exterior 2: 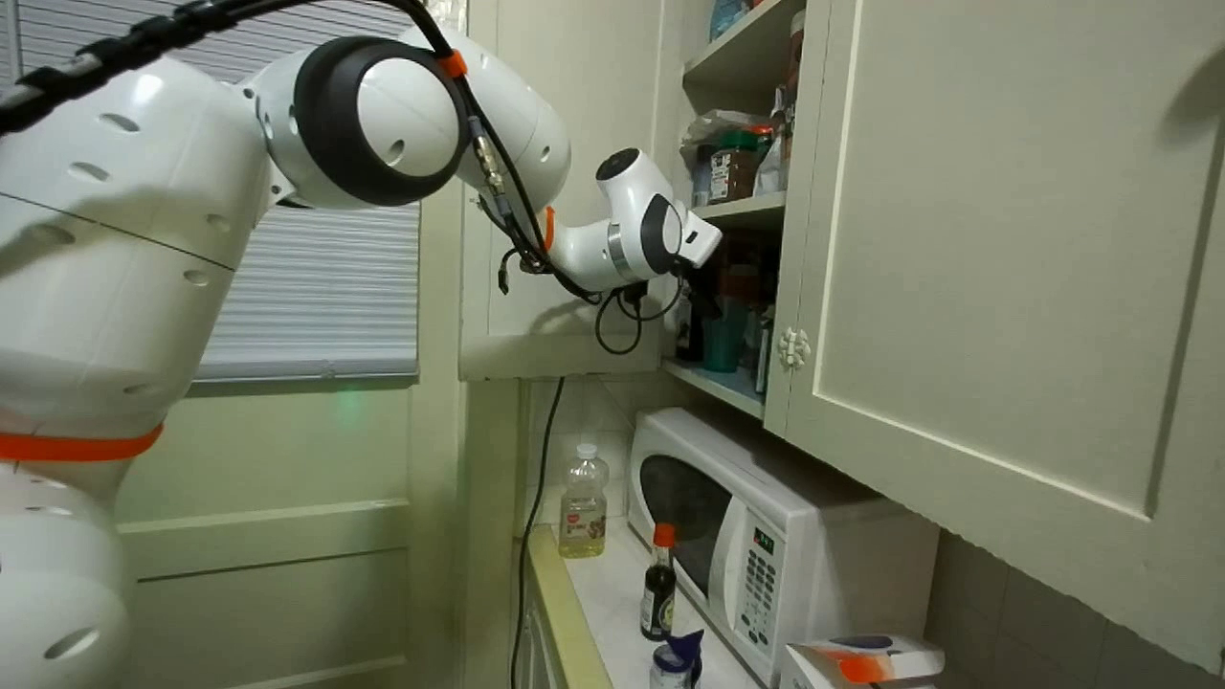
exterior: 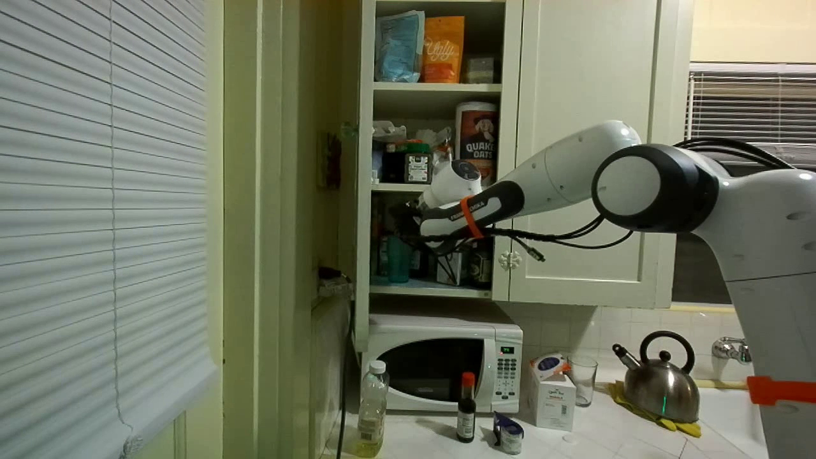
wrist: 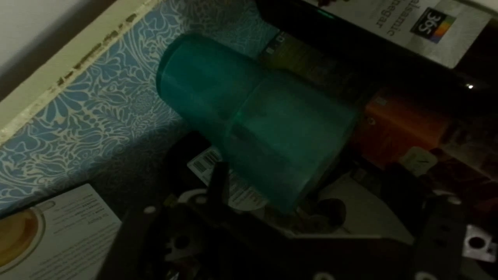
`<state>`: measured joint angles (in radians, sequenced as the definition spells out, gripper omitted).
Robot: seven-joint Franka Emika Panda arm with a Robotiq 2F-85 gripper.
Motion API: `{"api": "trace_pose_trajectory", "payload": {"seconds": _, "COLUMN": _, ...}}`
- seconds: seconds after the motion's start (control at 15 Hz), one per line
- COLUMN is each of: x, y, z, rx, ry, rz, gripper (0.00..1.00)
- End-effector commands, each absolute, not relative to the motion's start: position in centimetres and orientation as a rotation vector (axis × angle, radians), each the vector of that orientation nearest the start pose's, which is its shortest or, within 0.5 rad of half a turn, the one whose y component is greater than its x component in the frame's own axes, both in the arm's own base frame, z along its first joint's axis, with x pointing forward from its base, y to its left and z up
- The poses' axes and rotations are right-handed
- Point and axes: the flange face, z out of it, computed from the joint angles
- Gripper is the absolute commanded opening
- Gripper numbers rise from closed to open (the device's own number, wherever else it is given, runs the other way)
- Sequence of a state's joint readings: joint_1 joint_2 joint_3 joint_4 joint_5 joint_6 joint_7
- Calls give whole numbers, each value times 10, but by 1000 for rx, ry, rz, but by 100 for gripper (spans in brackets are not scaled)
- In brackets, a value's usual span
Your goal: Put the cup on the last shelf of the open cabinet
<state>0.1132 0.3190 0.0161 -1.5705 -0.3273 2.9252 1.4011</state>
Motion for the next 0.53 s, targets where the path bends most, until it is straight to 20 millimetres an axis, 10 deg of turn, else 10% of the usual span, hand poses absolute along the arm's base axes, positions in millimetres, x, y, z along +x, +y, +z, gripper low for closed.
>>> {"api": "trace_pose_trajectory", "payload": {"seconds": 0.0, "x": 689, "y": 108, "z": 586, "rx": -2061, "ry": 1091, "rz": -1174, "gripper": 100}}
{"api": "trace_pose_trajectory", "payload": {"seconds": 0.47, "x": 661, "y": 119, "z": 599, "rx": -2094, "ry": 993, "rz": -1224, "gripper": 100}}
